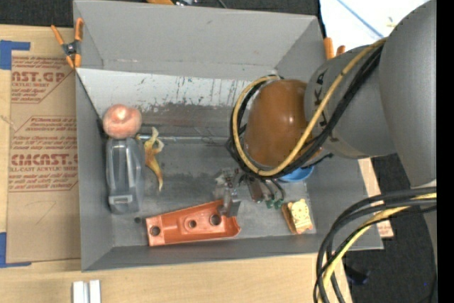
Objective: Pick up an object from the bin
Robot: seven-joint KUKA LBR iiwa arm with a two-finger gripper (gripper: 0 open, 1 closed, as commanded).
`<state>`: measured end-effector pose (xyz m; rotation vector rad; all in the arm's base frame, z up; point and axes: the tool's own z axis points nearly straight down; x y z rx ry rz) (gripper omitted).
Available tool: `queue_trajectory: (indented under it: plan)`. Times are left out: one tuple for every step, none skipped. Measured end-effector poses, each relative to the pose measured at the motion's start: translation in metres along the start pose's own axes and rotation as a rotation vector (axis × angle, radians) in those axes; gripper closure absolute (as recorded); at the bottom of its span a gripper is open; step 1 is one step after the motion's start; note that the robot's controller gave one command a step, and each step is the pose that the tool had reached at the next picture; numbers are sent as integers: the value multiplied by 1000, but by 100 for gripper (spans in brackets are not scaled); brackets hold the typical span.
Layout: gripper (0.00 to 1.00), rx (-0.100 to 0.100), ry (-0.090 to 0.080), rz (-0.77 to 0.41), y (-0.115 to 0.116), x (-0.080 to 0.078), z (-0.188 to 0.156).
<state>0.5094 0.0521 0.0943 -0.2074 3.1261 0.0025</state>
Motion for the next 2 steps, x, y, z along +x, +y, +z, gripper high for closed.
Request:
queue_trajectory:
  plan:
    - [100, 0, 0, 0, 0, 0, 0]
    - [100, 0, 4, -27, -7, -8, -92]
